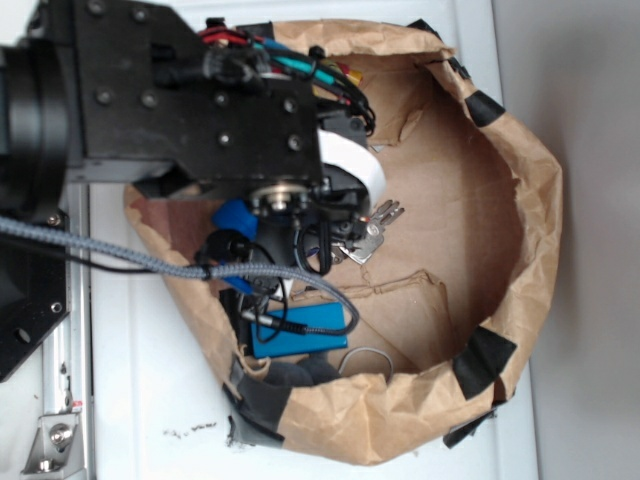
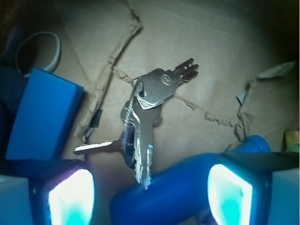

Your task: Grab the silver keys.

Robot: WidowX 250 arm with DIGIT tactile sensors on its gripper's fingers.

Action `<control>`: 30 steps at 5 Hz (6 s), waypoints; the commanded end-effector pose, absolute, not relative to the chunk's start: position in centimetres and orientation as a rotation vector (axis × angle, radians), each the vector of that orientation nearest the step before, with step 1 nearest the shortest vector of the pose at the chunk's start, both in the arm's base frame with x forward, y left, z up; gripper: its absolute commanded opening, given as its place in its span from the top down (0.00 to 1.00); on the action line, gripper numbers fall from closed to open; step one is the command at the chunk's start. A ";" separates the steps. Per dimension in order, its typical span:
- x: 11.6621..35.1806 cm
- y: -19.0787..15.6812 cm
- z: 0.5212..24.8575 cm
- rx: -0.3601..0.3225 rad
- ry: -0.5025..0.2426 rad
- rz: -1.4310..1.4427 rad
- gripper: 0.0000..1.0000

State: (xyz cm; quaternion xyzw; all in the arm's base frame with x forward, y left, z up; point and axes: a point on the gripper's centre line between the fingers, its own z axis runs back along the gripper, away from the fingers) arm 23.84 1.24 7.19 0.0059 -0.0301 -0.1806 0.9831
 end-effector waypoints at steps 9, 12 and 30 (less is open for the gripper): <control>30.0 -2.3 6.3 0.037 -0.197 -0.298 1.00; 28.5 -1.7 6.8 0.046 -0.192 -0.296 1.00; 27.2 -1.1 5.1 -0.019 -0.122 -0.365 1.00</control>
